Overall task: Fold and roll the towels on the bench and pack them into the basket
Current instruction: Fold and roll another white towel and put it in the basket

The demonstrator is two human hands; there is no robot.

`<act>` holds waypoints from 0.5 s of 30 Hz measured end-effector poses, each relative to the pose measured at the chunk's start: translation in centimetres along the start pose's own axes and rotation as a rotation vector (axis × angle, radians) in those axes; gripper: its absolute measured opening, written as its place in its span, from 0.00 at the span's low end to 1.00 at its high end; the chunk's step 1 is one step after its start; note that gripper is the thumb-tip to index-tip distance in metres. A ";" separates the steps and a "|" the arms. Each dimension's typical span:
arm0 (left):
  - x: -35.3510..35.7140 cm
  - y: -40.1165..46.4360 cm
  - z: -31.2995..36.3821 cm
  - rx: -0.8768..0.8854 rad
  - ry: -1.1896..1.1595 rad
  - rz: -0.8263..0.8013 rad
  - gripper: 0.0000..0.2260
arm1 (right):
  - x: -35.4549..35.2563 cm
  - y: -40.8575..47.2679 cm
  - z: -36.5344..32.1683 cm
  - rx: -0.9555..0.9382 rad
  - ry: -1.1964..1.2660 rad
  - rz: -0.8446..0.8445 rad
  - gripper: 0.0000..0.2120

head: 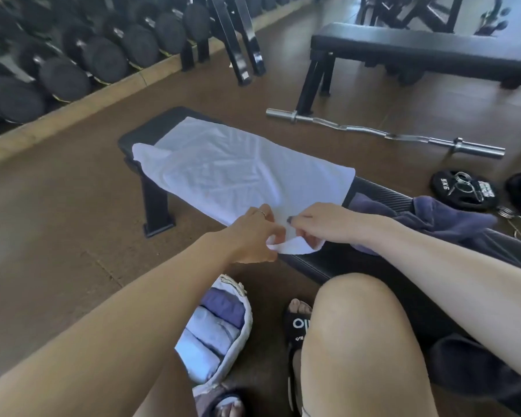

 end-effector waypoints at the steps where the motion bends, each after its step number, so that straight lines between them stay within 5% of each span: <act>1: 0.1 0.0 0.2 -0.021 0.000 0.002 0.09 | 0.0 0.1 0.2 -0.017 -0.081 0.062 0.20; 7: 0.6 0.7 1.0 -0.113 0.014 0.023 0.17 | 0.8 2.3 0.4 -0.076 -0.320 0.399 0.20; 15: 1.5 0.1 1.0 -0.147 -0.081 0.061 0.10 | 1.6 4.5 -0.4 -0.023 -0.440 0.572 0.18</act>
Point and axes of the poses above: each hand's wrist, its own y-axis towards the middle knuckle, its own x-axis out of the palm, z = x × y, the point moved 2 cm from there along y, towards the middle knuckle, and after that the axes turned 15 degrees about x, right-handed, at the moved point
